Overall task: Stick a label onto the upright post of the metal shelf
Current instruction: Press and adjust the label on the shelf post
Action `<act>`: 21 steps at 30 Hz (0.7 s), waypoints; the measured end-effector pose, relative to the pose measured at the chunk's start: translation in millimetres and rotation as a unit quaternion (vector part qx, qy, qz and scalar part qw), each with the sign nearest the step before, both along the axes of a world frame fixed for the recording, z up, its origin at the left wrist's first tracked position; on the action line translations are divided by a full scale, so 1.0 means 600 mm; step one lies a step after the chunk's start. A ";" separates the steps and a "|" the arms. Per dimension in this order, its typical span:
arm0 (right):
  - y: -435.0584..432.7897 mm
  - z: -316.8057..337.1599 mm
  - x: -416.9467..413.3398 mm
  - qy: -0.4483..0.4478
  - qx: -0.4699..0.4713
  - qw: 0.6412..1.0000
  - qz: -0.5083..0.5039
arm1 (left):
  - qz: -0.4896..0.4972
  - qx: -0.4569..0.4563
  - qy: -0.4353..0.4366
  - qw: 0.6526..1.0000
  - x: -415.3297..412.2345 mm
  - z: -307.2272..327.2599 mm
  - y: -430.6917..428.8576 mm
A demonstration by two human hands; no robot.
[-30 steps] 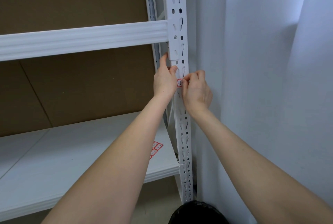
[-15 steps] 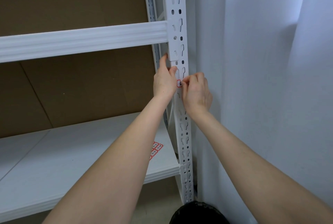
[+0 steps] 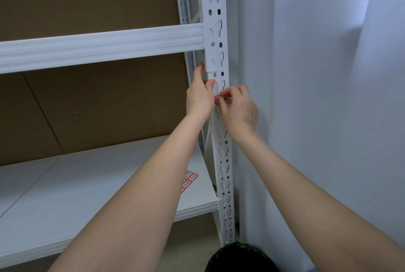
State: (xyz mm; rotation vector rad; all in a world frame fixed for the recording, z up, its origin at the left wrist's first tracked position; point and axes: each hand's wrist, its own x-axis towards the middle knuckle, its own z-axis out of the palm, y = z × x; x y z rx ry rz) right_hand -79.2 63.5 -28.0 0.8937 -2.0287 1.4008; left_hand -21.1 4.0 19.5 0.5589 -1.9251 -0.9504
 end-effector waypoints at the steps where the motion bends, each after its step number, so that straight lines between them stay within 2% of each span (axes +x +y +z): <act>1: -0.001 0.003 0.001 -0.004 0.007 1.000 -0.001 | -0.001 -0.001 -0.002 1.000 0.000 0.000 0.000; 9: 0.000 0.011 0.001 0.018 0.066 0.998 -0.007 | -0.001 -0.006 -0.001 1.000 0.002 0.002 0.002; 21: 0.000 -0.002 0.004 0.047 0.064 0.997 0.004 | -0.005 -0.001 -0.001 1.000 0.005 0.003 0.005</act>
